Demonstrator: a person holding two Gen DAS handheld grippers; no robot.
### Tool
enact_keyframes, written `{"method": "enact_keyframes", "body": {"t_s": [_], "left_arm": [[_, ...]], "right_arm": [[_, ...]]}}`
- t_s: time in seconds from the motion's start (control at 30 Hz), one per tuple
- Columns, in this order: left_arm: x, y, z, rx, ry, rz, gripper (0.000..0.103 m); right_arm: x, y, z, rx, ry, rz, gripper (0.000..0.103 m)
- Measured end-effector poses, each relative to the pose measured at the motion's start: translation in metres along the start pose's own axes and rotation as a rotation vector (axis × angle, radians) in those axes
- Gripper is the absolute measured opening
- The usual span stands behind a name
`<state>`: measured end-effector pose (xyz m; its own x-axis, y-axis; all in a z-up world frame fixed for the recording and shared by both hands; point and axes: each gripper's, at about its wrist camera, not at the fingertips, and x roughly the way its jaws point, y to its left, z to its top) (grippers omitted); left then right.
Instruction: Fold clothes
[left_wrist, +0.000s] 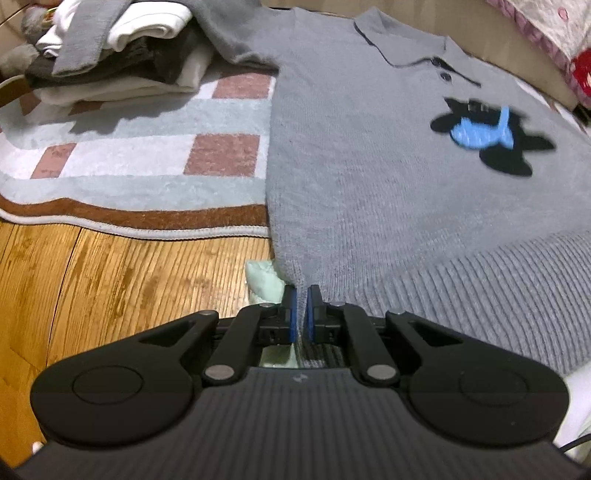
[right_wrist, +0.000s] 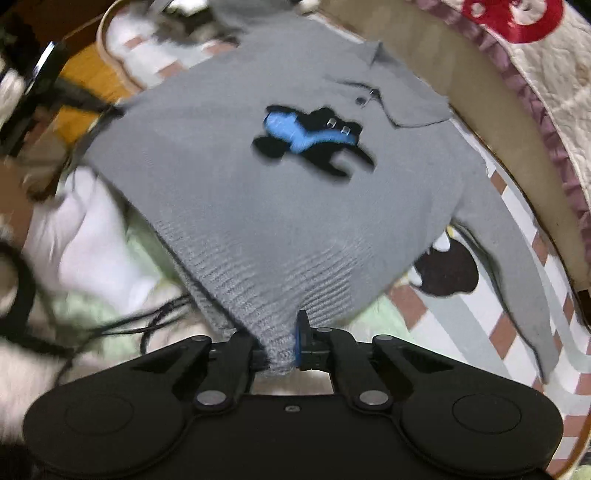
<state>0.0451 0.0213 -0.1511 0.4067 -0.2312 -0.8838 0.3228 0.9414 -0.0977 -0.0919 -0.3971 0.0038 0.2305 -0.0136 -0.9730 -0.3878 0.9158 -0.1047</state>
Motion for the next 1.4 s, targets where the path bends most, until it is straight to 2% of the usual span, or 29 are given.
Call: {"method": "enact_keyframes", "body": {"t_s": [0.03, 0.1, 0.13, 0.17, 0.23, 0.3, 0.33, 0.37, 0.4, 0.47, 0.53, 0.63, 0.67, 0.7, 0.77, 0.83, 0.87, 0.97, 1.07, 1.1, 1.13, 1.2, 1.33, 1.4], "left_arm": [[0.002, 0.0, 0.001, 0.004, 0.007, -0.002, 0.006], [0.004, -0.001, 0.003, 0.008, 0.02, -0.01, 0.01], [0.003, 0.0, 0.005, -0.007, 0.032, -0.022, 0.01], [0.003, 0.001, 0.007, -0.024, 0.043, -0.036, 0.012], [-0.001, 0.003, 0.012, -0.038, 0.058, -0.053, 0.019], [-0.009, 0.002, 0.013, -0.011, 0.043, -0.034, 0.021], [-0.013, 0.001, 0.014, 0.003, 0.034, -0.024, 0.021], [-0.017, 0.001, 0.015, 0.017, 0.026, -0.015, 0.021], [-0.018, 0.002, 0.015, 0.006, 0.025, -0.019, 0.021], [-0.017, 0.005, 0.015, -0.02, 0.027, -0.04, 0.021], [-0.015, 0.005, 0.015, -0.047, 0.033, -0.07, 0.022], [-0.027, 0.01, 0.026, -0.119, -0.023, -0.167, 0.022], [-0.032, 0.011, 0.029, -0.143, -0.042, -0.2, 0.024], [-0.036, 0.013, 0.033, -0.168, -0.062, -0.233, 0.033], [-0.043, 0.03, 0.042, -0.334, -0.11, -0.354, 0.047], [-0.046, 0.044, 0.054, -0.423, -0.143, -0.363, 0.047], [-0.049, 0.05, 0.062, -0.428, -0.177, -0.318, 0.047], [-0.059, 0.069, 0.086, -0.453, -0.349, -0.126, 0.049], [-0.058, 0.092, 0.11, -0.485, -0.543, 0.111, 0.065], [-0.054, 0.098, 0.118, -0.461, -0.586, 0.176, 0.065], [-0.048, 0.104, 0.128, -0.416, -0.605, 0.249, 0.065], [-0.028, 0.116, 0.149, -0.347, -0.581, 0.344, 0.065], [0.019, 0.143, 0.175, -0.266, -0.504, 0.428, 0.064], [0.03, 0.152, 0.177, -0.266, -0.493, 0.459, 0.058]], "right_arm": [[0.009, 0.001, -0.003, -0.008, 0.029, -0.002, 0.003], [0.028, 0.006, -0.008, -0.029, 0.086, -0.008, 0.013], [0.032, 0.009, -0.009, -0.058, 0.089, -0.02, 0.017], [0.033, 0.012, -0.008, -0.083, 0.078, -0.038, 0.028], [0.029, 0.008, -0.001, -0.085, 0.052, -0.032, 0.032], [0.016, -0.007, 0.004, -0.06, 0.016, 0.042, 0.034], [0.009, -0.018, 0.005, -0.038, 0.006, 0.109, 0.04], [0.001, -0.031, 0.005, -0.01, -0.002, 0.192, 0.059], [-0.007, -0.038, 0.003, 0.015, -0.018, 0.227, 0.067], [-0.017, -0.047, 0.0, 0.038, -0.05, 0.191, 0.069], [-0.022, -0.053, 0.002, 0.077, -0.1, 0.223, 0.069], [-0.024, -0.063, 0.009, 0.144, -0.175, 0.289, 0.069], [-0.022, -0.064, 0.017, 0.155, -0.201, 0.303, 0.069], [-0.021, -0.064, 0.026, 0.162, -0.228, 0.315, 0.069], [-0.017, -0.06, 0.05, 0.148, -0.288, 0.34, 0.069], [-0.018, -0.058, 0.082, 0.156, -0.384, 0.38, 0.069], [-0.017, -0.058, 0.1, 0.185, -0.447, 0.402, 0.069], [-0.012, -0.059, 0.151, 0.306, -0.664, 0.46, 0.069], [0.002, -0.046, 0.202, 0.323, -0.817, 0.418, 0.069], [0.009, -0.038, 0.218, 0.305, -0.846, 0.39, 0.069], [0.016, -0.029, 0.23, 0.284, -0.856, 0.376, 0.069], [0.034, -0.012, 0.25, 0.236, -0.861, 0.374, 0.069], [0.071, 0.017, 0.272, 0.161, -0.845, 0.388, 0.068], [0.088, 0.028, 0.279, 0.14, -0.822, 0.378, 0.067]]}}
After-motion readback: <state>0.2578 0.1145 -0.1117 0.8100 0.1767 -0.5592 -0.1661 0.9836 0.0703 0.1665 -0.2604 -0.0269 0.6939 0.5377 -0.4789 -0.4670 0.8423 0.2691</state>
